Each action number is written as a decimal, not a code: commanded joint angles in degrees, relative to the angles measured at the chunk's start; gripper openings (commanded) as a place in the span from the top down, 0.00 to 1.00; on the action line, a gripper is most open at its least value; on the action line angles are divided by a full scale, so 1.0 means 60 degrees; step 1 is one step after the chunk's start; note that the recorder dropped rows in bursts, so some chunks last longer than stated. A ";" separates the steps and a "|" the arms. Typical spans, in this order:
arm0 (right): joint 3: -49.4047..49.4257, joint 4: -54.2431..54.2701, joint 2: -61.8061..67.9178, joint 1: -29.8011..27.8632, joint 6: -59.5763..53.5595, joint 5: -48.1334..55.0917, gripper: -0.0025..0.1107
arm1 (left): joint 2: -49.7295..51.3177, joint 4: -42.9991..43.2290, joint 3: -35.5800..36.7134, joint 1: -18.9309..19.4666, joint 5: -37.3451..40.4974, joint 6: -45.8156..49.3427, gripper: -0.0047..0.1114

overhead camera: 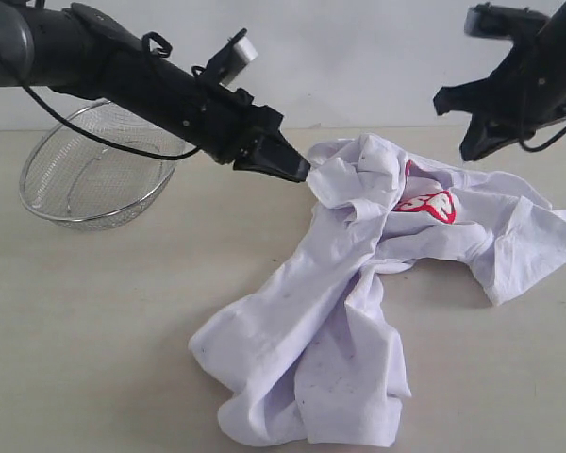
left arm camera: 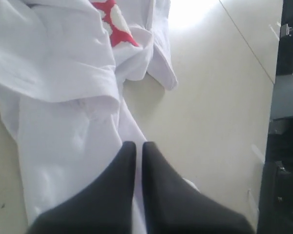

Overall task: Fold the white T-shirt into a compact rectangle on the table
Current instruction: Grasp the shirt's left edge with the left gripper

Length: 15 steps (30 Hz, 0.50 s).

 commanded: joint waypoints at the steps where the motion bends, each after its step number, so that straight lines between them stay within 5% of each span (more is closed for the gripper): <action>1: 0.0149 -0.0027 0.0554 0.0344 -0.0106 -0.0079 0.98 | 0.0053 0.0163 0.0014 -0.0402 -0.0970 0.0163 0.92; 5: 0.0393 0.0095 0.1169 0.0379 -0.0204 -0.0356 0.98 | 0.0314 0.0746 0.0014 -0.0347 -0.2005 -0.0117 0.88; 10: 0.0483 0.0332 0.1786 0.0379 -0.0204 -0.0963 0.98 | 0.1062 0.0109 -0.0255 0.0029 -0.3423 -0.1070 0.51; 15: 0.0483 0.0407 0.2013 0.0379 -0.0430 -0.1241 0.98 | 0.2148 -0.1191 -0.1330 0.0112 -0.3597 -0.1182 0.49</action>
